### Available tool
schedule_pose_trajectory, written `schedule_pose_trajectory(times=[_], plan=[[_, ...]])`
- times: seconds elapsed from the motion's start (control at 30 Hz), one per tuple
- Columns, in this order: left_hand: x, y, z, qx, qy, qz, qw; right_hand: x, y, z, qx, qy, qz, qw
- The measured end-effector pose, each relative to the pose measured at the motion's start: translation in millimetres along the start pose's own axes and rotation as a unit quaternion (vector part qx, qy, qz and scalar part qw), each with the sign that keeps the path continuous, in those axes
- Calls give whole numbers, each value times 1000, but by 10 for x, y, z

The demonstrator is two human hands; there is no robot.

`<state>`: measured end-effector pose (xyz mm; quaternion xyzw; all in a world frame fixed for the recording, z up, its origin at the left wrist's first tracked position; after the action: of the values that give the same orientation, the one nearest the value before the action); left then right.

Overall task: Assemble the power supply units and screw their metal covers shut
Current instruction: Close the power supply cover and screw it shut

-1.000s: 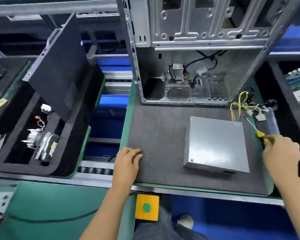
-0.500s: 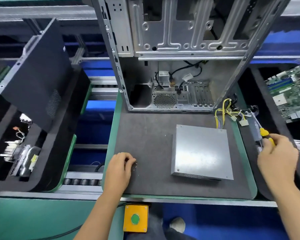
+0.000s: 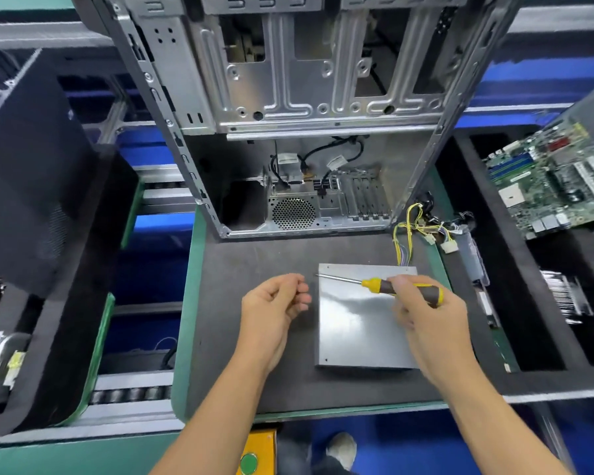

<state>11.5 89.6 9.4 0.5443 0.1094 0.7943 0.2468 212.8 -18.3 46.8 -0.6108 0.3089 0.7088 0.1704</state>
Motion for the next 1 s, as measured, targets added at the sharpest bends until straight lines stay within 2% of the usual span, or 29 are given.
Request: schedule_pose_trajectory(times=[0.27,0.4,0.67,1.0], plan=[[-129,-27,73,3,156,-58,986,122,20,167,18,26,15,999],[-164,-38,37,11,147,-60,987,101,5,183,17,53,21,998],[-150,-41,27,-5,118,-56,991,109,-14,181,4,33,30,999],[-98,-22,57,-35,134,-48,989,144,-33,140,9,14,43,999]])
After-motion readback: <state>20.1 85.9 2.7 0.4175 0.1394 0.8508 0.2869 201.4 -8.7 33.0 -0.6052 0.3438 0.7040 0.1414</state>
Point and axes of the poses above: each hand's wrist, its own y-axis away from the middle knuckle, its own z-axis out of the palm, x = y × z, the point moved 5 cm from there along -y, towards the middle knuckle
